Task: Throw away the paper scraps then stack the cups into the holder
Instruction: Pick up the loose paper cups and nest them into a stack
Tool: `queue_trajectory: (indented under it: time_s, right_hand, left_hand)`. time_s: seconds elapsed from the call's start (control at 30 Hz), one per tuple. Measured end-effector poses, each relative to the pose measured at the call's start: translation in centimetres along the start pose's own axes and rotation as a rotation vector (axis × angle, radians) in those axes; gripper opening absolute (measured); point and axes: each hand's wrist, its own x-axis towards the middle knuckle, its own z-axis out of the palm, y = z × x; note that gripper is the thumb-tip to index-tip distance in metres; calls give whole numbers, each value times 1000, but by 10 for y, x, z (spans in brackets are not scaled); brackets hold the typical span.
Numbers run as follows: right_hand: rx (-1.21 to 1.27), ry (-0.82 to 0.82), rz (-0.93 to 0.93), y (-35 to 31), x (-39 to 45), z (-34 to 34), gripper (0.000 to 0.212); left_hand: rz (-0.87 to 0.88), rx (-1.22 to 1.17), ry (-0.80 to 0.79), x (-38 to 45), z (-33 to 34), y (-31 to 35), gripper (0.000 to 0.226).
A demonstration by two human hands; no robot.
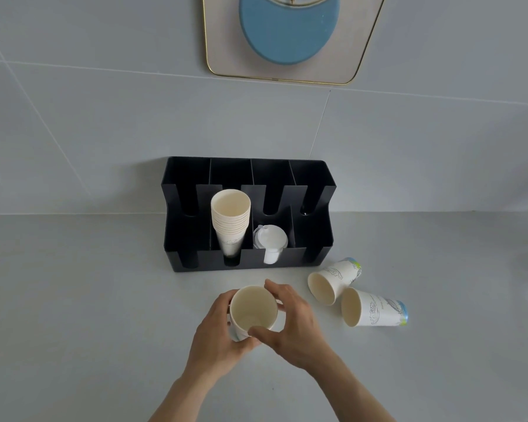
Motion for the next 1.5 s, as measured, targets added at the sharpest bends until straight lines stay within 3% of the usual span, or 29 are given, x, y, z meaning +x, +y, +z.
queue_trajectory:
  time_s: [0.33,0.5,0.6,0.77,1.0,1.3,1.5]
  right_hand:
    - [-98,-11,-45,2,-2,-11,86]
    - [-106,295,65,35,-2,-52,55]
    - [-193,393,172,65,-2,-84,51]
    - [-428,238,357,116,-9,-123,76]
    - [-624,25,286,155,-18,-129,98]
    - [-744,75,169,165,-17,-116,84]
    - [-419,245,200,126,-14,-124,77]
  left_hand:
    - [9,-8,9,-3,3,-2,88]
    - [12,-37,1,0,6,5,88]
    - [7,-47,-1,3,12,8,87]
    - [7,-47,-11,7,22,14,86]
    - [23,-27,-47,11,35,23,87]
    - [13,-18,-58,11,37,27,88]
    - [29,-4,-83,12,35,28,86]
